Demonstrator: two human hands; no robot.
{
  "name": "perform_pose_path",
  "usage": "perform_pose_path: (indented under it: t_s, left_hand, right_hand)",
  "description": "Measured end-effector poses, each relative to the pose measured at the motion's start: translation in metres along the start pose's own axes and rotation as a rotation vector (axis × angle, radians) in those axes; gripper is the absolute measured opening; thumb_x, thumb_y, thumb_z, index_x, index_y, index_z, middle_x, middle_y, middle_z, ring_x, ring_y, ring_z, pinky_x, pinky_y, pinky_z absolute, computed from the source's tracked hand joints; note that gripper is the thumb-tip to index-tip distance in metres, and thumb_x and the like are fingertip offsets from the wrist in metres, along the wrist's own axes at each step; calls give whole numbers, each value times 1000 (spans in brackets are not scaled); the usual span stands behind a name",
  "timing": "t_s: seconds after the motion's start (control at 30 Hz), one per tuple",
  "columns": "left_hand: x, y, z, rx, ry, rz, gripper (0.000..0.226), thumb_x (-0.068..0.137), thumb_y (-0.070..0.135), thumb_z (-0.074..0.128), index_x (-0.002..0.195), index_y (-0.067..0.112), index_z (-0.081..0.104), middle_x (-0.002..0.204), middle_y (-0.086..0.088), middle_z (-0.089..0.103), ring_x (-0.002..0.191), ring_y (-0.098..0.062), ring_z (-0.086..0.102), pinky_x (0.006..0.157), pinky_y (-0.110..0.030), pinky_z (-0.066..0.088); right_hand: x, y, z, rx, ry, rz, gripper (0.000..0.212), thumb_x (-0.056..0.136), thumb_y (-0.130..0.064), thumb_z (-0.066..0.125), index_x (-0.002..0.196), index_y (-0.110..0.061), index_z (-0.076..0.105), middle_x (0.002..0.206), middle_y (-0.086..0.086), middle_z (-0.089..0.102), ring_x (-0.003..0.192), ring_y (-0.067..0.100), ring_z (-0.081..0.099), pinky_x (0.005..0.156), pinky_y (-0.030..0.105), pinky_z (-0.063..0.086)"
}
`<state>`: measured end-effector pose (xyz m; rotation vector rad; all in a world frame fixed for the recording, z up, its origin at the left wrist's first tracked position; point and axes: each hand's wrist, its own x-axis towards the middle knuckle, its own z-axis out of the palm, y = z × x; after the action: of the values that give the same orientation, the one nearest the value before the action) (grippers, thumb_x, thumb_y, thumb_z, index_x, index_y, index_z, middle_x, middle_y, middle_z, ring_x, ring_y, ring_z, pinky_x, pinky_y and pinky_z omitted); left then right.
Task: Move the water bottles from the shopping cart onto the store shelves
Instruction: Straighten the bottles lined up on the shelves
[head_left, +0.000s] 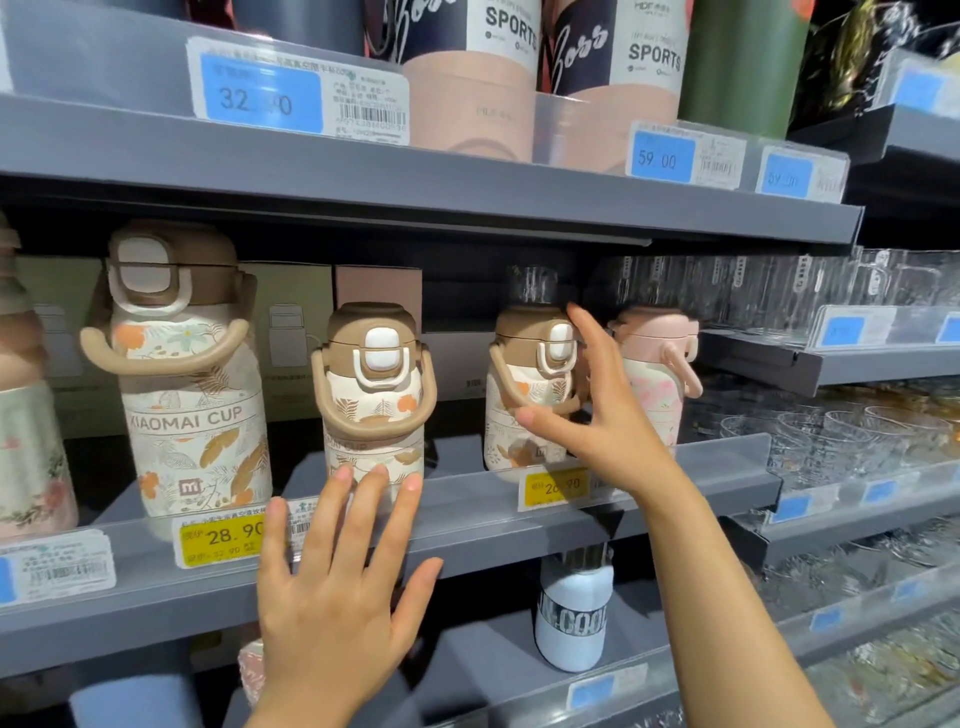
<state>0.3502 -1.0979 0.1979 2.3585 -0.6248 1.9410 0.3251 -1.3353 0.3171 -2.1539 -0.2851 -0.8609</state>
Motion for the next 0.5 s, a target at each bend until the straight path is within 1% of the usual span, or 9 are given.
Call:
perform_pose_path:
  t_s: [0.07,0.1,0.13,0.17,0.23,0.27,0.33,0.4,0.5]
  left_hand:
    - [0,0,1,9,15,3,56,92,47,45,138,17,47,131,-13,59,126,-31,45,106,-60,27]
    - [0,0,2,14,23,4,56,92,47,46,139,17,47,132,-13,58,126,-31,46,105,-59,28]
    - [1,0,2,18,30,4,56,91,46,46,139,17,47,132,-12,58,126,-31,46,105,-59,28]
    - [2,1,2,21,34,1,55,91,46,47,138,17,47,131,-12,58,126,-31,46,105,-59,28]
    - [2,2,3,24,36,-4,54,91,44,47,137,16,48,129,-13,61,125,-31,46,104,-59,29]
    - [2,2,2,23,36,-5,53,91,44,47,137,16,49,129,-14,61,125,-31,46,103,-60,30]
    - [2,2,1,20,33,-9,53,91,43,46,137,16,48,128,-14,61,126,-31,46,102,-60,31]
    - [2,2,1,22,30,-7,53,92,43,46,137,17,48,129,-13,61,126,-30,46,102,-60,31]
    - [2,2,1,26,28,1,53,91,42,45,138,17,47,130,-13,60,126,-30,46,103,-59,30]
  right_hand:
    - [-13,-3,-6,-53,154,-87,84,78,-39,71,146,-39,22,150,-18,25,138,-3,24,109,16,25]
    - [-19,-1,-10,-74,277,-126,77,79,-35,70,144,-34,29,144,-17,32,135,0,30,107,14,28]
    - [-22,4,-12,-93,411,-144,69,80,-32,69,140,-29,35,136,-17,38,130,5,37,105,16,32]
    - [-24,11,-14,-111,530,-123,63,80,-31,67,137,-25,40,129,-16,41,126,11,43,103,21,37]
    - [-21,26,-14,-168,661,21,68,78,-36,67,137,-21,38,133,-4,40,124,25,46,102,39,42]
    - [-17,32,-13,-243,659,113,77,76,-39,70,141,-20,34,139,4,36,126,31,43,103,47,40]
    - [-8,42,-10,-414,597,277,97,71,-43,78,148,-21,23,145,13,29,130,38,37,104,55,34]
    - [1,43,-12,-458,542,381,112,65,-47,83,150,-25,13,145,15,29,127,40,39,102,55,35]
    - [10,49,-24,-387,478,393,121,61,-41,87,149,-29,6,140,12,40,122,38,46,94,48,42]
